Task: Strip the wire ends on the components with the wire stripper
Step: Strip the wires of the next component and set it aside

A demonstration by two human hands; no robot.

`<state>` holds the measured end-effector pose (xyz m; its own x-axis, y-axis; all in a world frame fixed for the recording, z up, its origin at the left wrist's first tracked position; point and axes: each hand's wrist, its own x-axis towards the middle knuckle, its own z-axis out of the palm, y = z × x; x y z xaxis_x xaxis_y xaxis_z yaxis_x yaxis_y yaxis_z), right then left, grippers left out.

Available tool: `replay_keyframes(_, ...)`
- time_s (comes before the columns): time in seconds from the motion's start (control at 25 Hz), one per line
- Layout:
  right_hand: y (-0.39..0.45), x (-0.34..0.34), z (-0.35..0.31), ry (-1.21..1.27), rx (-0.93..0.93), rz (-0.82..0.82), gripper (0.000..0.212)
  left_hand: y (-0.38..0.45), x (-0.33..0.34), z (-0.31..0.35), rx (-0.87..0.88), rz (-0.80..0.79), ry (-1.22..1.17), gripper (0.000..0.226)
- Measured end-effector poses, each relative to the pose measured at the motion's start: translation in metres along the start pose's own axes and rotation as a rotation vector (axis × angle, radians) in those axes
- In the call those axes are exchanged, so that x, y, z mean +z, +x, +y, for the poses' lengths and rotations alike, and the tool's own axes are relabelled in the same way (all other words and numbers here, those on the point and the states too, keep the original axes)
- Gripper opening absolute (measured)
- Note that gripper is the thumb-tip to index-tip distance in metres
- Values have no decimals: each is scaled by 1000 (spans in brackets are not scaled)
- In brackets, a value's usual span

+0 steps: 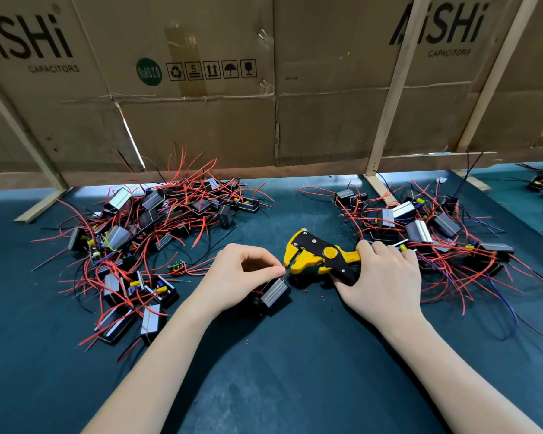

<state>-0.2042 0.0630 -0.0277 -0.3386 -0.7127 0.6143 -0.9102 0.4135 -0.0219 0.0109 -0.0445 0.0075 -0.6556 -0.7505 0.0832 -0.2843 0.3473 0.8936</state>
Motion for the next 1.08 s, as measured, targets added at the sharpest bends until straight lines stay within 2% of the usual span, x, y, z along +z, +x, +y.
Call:
replay_keyframes(0.32,0,0,-1,3,-4,37,54,0,10,-2,-12,70,-8,7)
replay_keyframes(0.48,0,-1,-4,14,27,4,55,-2,16,2,-50,145,-141,7)
replay_keyframes(0.68,0,-3,-3,25,43,-42,53,-3,25,4,-82,211,-157,9)
replay_keyframes(1.08,0,-2,-3,-33,-22,53,52,0,16,3,-246,93,-232,11)
